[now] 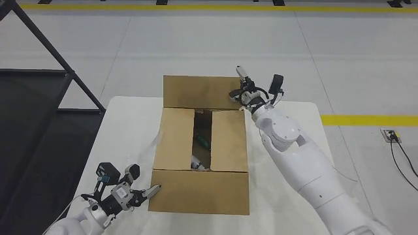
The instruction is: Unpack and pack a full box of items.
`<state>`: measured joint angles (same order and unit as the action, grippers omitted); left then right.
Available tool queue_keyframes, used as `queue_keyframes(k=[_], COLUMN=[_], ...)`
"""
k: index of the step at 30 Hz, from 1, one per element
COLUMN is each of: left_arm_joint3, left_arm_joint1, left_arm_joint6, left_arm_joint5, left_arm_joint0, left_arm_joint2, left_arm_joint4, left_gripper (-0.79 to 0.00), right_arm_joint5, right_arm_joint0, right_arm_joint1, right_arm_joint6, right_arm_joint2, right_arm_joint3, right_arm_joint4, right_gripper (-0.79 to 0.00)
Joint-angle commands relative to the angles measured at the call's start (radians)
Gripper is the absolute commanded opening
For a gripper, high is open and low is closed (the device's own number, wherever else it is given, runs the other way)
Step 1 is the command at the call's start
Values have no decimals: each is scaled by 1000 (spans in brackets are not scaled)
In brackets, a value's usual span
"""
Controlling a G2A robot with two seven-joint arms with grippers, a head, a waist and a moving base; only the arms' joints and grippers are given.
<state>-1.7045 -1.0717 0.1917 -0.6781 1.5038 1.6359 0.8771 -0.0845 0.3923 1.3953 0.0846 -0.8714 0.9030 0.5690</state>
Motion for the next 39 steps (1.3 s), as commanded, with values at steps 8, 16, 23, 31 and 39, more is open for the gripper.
queue_keyframes(k=[8, 16, 23, 31, 39], left_arm_joint3=[0, 0, 0, 0, -15], left_arm_joint1=[0, 0, 0, 0, 3], left_arm_joint6=[0, 0, 0, 0, -54], left_arm_joint5=[0, 0, 0, 0, 27], left_arm_joint0=[0, 0, 0, 0, 12], left_arm_joint2=[0, 0, 0, 0, 76], left_arm_joint4=[0, 0, 0, 0, -107], left_gripper=[0, 0, 0, 0, 0], right_arm_joint5=[62, 82, 39, -77, 18], right_arm_joint0=[-125, -170, -182, -153, -80], right_arm_joint1=[72, 113, 132, 126, 88], right_arm_joint6=[48, 40, 32, 180, 547], right_arm_joint2=[88, 116, 92, 22, 1], right_arm_joint3=[-220, -330, -371, -301, -129], right_arm_joint4=[-47, -105, -99, -37, -94], right_gripper=[0, 0, 0, 0, 0])
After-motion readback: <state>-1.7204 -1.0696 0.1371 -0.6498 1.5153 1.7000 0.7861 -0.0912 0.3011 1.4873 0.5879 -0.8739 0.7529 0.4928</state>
